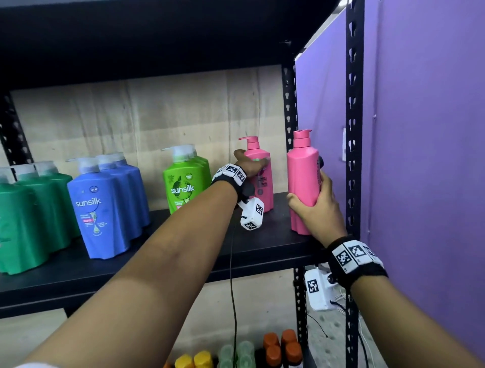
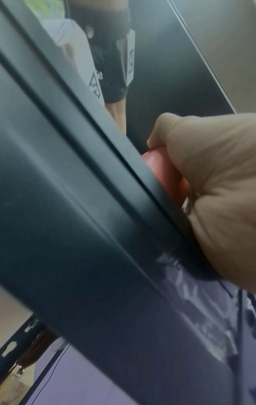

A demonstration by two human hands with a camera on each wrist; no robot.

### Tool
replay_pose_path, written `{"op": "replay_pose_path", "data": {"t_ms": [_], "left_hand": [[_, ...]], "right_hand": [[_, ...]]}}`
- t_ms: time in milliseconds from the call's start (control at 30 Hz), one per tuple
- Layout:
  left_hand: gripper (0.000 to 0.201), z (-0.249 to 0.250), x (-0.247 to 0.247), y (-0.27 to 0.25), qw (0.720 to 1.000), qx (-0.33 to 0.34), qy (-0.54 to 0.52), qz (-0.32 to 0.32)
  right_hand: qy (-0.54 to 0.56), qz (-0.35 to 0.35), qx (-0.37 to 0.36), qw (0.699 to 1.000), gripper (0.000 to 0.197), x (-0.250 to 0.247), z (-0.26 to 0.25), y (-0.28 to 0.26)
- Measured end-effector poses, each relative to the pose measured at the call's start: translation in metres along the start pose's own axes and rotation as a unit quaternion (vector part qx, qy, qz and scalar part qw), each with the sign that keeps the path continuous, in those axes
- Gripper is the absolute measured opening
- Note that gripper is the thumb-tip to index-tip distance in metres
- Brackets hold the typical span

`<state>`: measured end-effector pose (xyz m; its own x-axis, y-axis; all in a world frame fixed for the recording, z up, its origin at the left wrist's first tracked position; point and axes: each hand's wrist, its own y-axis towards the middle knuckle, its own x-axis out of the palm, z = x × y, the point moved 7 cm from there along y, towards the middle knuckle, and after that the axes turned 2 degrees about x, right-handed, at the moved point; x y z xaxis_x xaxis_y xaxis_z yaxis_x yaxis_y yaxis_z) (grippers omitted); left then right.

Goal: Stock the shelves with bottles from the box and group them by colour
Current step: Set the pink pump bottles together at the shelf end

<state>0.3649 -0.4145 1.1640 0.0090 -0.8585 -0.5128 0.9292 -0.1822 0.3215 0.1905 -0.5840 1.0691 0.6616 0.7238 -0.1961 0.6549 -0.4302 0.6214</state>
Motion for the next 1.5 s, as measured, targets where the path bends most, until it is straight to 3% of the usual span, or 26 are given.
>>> {"op": "replay_pose_path", "data": {"t_ms": [700, 1100, 1500], "left_hand": [[0.083, 0.000, -0.001, -0.029, 0.999, 0.033, 0.020, 0.000], [0.081, 0.004, -0.002, -0.044, 1.000, 0.019, 0.010, 0.003], [0.103, 0.001, -0.003, -0.064, 1.000, 0.013, 0.024, -0.003]], "right_hand": [[-0.010, 0.001, 0.020, 1.000, 0.093, -0.002, -0.008, -0.006], [-0.007, -0.006, 0.023, 1.000, 0.093, -0.003, -0.008, -0.007], [0.001, 0.072, -0.036, 0.997, 0.091, -0.008, -0.012, -0.013]]}}
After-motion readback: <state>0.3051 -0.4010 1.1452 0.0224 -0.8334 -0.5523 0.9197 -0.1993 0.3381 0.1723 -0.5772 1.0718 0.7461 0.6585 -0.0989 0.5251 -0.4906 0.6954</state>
